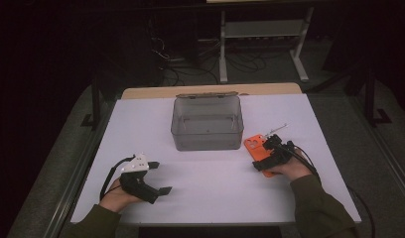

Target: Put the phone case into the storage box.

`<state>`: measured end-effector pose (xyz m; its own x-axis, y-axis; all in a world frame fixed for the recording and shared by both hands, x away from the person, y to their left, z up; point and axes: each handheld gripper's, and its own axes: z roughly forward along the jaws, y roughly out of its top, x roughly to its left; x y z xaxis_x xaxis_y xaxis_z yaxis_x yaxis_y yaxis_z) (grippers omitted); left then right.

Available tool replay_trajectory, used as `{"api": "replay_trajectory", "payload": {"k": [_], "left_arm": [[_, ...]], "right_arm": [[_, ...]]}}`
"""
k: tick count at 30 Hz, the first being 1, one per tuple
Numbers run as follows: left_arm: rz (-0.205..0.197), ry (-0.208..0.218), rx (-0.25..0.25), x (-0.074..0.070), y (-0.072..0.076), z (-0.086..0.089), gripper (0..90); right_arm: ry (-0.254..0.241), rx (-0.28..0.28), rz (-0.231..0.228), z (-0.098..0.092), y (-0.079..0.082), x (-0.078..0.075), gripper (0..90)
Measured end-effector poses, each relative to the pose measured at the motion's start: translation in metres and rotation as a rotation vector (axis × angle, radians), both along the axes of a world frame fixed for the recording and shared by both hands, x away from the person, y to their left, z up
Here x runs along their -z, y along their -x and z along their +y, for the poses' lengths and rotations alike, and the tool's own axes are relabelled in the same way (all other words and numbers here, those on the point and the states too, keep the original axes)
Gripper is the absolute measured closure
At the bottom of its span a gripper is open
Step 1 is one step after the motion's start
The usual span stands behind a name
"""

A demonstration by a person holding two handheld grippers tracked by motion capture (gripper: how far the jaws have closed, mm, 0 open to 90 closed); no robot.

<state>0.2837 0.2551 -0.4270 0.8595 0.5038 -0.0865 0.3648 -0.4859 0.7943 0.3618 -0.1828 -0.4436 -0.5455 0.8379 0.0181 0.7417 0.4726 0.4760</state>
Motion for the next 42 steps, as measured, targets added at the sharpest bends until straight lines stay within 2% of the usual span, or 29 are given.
{"api": "replay_trajectory", "payload": {"k": [9,23,34,42], "left_arm": [[0.001,0.002,-0.002,0.0001,0.0001,-0.0001,0.0],[-0.001,0.002,-0.003,-0.0002,0.0001,0.0002,0.0],[0.001,0.004,-0.008,-0.0002,0.0002,0.0002,0.0],[0.001,0.002,-0.009,-0.0001,0.0004,0.0002,0.0]], "right_arm": [[0.005,-0.002,0.008,0.0006,0.0004,0.0009,0.1],[0.001,0.012,0.007,-0.0011,0.0016,-0.0014,7.7],[-0.012,0.041,-0.029,-0.0027,0.0077,-0.0003,11.4],[-0.002,0.05,-0.033,-0.0013,0.0088,-0.0002,11.6]]}}
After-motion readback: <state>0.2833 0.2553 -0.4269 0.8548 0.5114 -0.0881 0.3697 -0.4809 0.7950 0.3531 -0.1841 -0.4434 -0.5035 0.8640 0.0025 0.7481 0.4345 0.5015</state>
